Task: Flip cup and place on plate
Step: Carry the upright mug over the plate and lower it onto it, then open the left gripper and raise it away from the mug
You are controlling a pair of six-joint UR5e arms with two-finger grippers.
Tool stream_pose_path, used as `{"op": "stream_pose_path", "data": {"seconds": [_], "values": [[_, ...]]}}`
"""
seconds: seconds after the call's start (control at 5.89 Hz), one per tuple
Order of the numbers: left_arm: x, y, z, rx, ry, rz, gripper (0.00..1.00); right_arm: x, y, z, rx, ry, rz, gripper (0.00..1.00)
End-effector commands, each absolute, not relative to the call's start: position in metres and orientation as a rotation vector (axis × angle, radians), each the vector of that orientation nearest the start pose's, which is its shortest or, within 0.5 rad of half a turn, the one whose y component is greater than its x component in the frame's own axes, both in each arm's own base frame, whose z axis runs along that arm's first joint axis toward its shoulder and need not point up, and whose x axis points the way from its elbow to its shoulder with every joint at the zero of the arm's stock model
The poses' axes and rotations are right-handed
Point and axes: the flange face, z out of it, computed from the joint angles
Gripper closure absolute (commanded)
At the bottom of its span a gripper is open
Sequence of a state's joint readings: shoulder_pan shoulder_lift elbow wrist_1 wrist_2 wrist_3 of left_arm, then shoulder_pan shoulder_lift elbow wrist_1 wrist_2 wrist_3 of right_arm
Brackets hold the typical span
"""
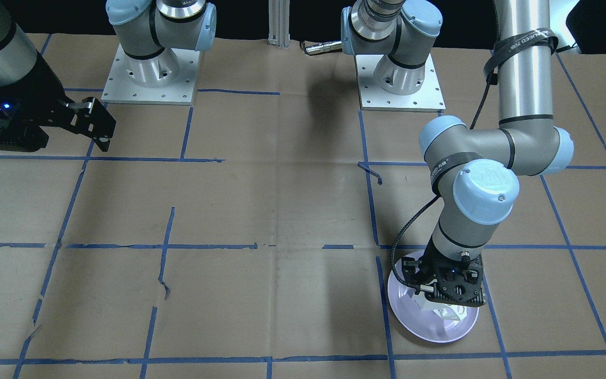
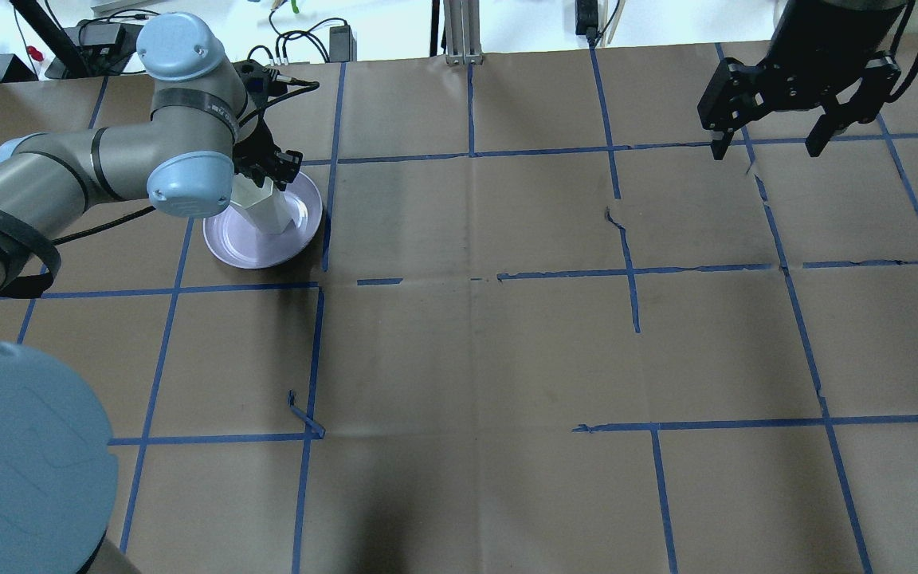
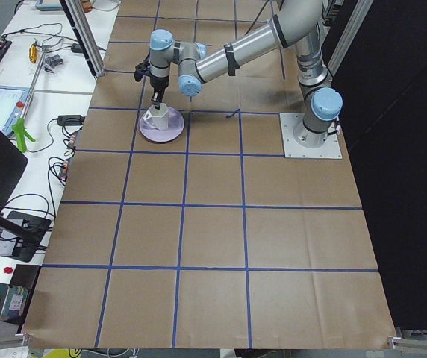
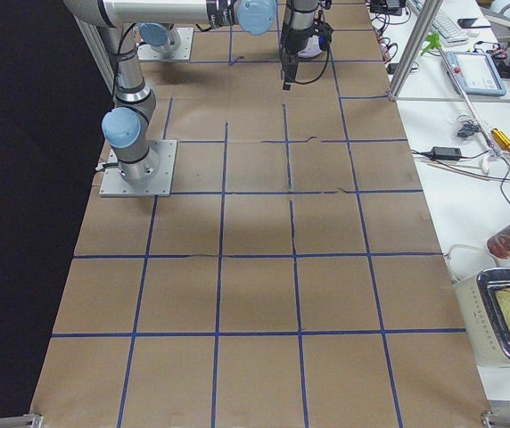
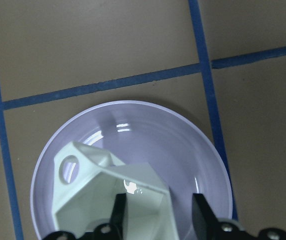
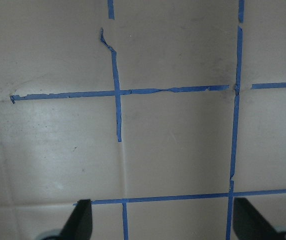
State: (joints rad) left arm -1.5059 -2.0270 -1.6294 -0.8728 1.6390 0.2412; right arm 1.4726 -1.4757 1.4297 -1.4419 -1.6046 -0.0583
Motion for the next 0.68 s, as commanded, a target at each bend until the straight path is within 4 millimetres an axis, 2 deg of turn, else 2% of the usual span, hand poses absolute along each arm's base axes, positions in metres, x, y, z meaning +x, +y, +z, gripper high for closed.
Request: {"op": "stream_pose_path", "data": {"seconds": [0.0, 0.17, 0.34, 0.51], "values": [[-0.078, -0.640, 0.333, 0.238, 3.028, -0.223, 0.00, 0.078, -0.533, 0.496, 0.061, 3.165, 0.135, 0.00], [-0.081, -0.624, 0.371, 0.207, 3.043, -0.149, 0.00, 0.078, -0.533, 0.496, 0.061, 3.165, 0.137, 0.00], [-0.094, -0.607, 0.398, 0.063, 3.066, -0.110, 0.00, 0.078, -0.533, 0.496, 0.061, 3.165, 0.135, 0.00], [-0.124, -0.576, 0.432, -0.022, 3.099, -0.079, 0.00, 0.078, -0.533, 0.496, 0.061, 3.165, 0.135, 0.00]]}}
